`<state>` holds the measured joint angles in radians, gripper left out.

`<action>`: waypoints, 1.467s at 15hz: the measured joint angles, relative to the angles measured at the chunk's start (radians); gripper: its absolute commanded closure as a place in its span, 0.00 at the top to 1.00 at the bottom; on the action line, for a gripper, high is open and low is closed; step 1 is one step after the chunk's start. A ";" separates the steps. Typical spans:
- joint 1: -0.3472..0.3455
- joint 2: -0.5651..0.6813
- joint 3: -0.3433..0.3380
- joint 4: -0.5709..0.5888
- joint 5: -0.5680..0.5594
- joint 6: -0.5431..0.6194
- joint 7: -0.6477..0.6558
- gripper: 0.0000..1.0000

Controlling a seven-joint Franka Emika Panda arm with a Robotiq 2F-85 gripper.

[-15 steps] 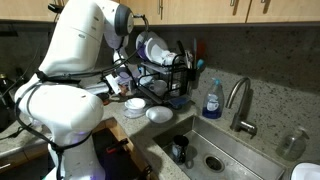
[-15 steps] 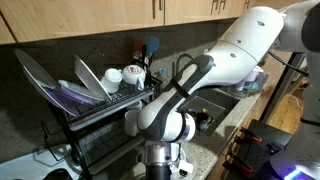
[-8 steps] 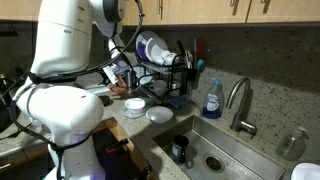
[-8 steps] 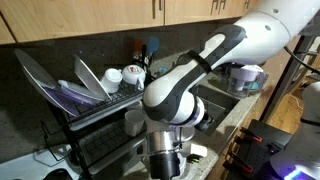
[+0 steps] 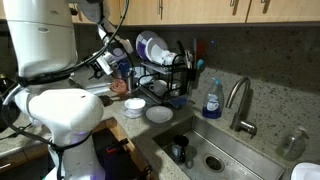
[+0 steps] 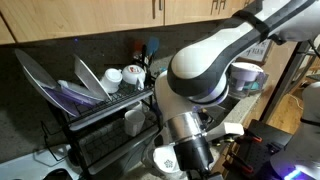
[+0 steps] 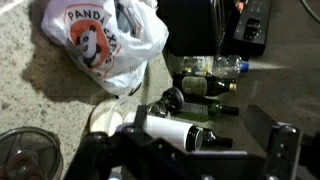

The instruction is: Remove the grey lid from the dishrack and set it on top of the grey bowl on the left side of the counter

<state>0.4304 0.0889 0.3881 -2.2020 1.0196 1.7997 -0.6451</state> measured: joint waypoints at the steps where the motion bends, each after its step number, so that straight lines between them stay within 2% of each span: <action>1: 0.000 -0.024 0.000 -0.011 -0.027 -0.031 0.023 1.00; 6: 0.000 -0.120 0.003 -0.057 -0.117 -0.141 0.095 1.00; 11: 0.001 -0.187 0.012 -0.085 -0.182 -0.189 0.161 1.00; 17: 0.002 -0.263 0.021 -0.104 -0.241 -0.193 0.257 1.00; 22: 0.001 -0.366 0.021 -0.154 -0.261 -0.103 0.360 1.00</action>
<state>0.4316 -0.2771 0.4092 -2.3556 0.7588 1.6970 -0.2854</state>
